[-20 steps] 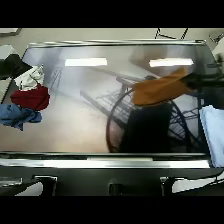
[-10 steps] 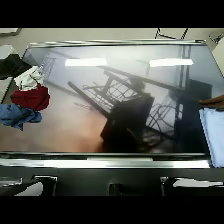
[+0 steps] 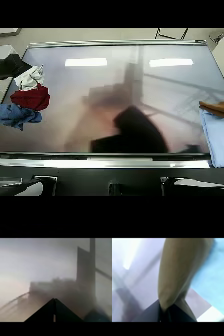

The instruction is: Fold the clothes and pants, and hang the long-sleeved shirts on hangers.

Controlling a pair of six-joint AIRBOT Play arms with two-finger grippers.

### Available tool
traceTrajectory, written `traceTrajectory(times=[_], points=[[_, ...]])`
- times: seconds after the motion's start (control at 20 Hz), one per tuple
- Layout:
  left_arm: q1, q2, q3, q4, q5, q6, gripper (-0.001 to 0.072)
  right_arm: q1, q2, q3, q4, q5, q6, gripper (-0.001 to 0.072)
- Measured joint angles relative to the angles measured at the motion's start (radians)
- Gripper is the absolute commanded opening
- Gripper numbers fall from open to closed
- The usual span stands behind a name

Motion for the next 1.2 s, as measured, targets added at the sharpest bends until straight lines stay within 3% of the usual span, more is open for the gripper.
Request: traceTrajectory(times=[0.2, 0.45, 0.85, 1.2], points=[[0.000, 0.000, 0.000, 0.000, 0.004, 0.000, 0.0025, -0.008, 0.005, -0.020, -0.222, 0.103, 0.026, 0.0043], [0.000, 0.000, 0.000, 0.000, 0.004, 0.000, 0.0025, -0.008, 0.014, -0.169, -0.367, 0.123, 0.026, 0.0043], [0.000, 0.000, 0.000, 0.000, 0.005, 0.000, 0.0025, -0.008, 0.064, -0.517, -0.563, -0.029, -0.006, 0.0043], [0.000, 0.000, 0.000, 0.000, 0.005, -0.012, 0.0025, -0.008, 0.089, -0.602, -0.640, -0.084, -0.020, 0.0043]])
